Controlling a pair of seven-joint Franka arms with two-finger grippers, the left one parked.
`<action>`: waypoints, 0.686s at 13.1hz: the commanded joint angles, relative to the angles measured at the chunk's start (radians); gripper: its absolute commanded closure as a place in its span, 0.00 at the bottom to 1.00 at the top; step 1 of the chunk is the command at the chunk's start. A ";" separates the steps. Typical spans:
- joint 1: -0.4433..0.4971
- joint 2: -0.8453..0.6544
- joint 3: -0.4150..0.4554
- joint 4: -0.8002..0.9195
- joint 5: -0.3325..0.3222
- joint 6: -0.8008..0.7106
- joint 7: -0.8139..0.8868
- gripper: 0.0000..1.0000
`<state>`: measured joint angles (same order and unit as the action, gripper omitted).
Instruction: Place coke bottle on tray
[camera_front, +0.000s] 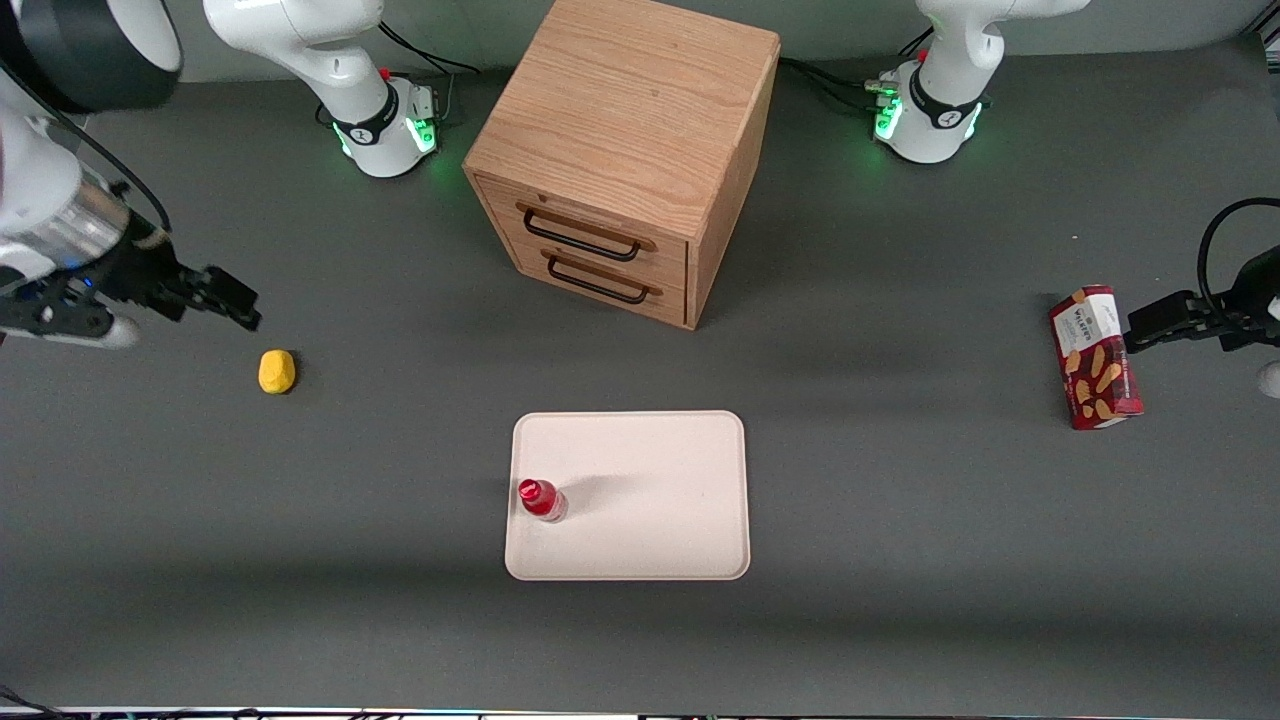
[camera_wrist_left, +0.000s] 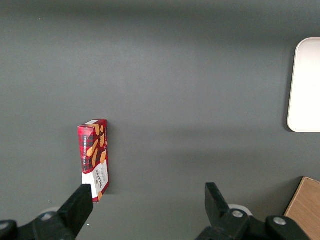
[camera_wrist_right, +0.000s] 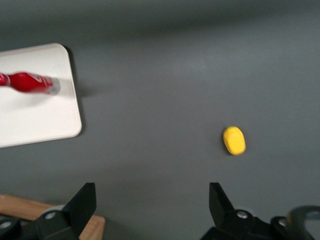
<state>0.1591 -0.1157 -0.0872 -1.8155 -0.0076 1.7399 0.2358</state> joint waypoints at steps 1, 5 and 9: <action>0.010 -0.096 -0.040 -0.059 0.023 -0.071 -0.070 0.00; 0.010 -0.093 -0.057 -0.007 0.023 -0.151 -0.128 0.00; 0.010 -0.062 -0.055 0.013 0.021 -0.155 -0.128 0.00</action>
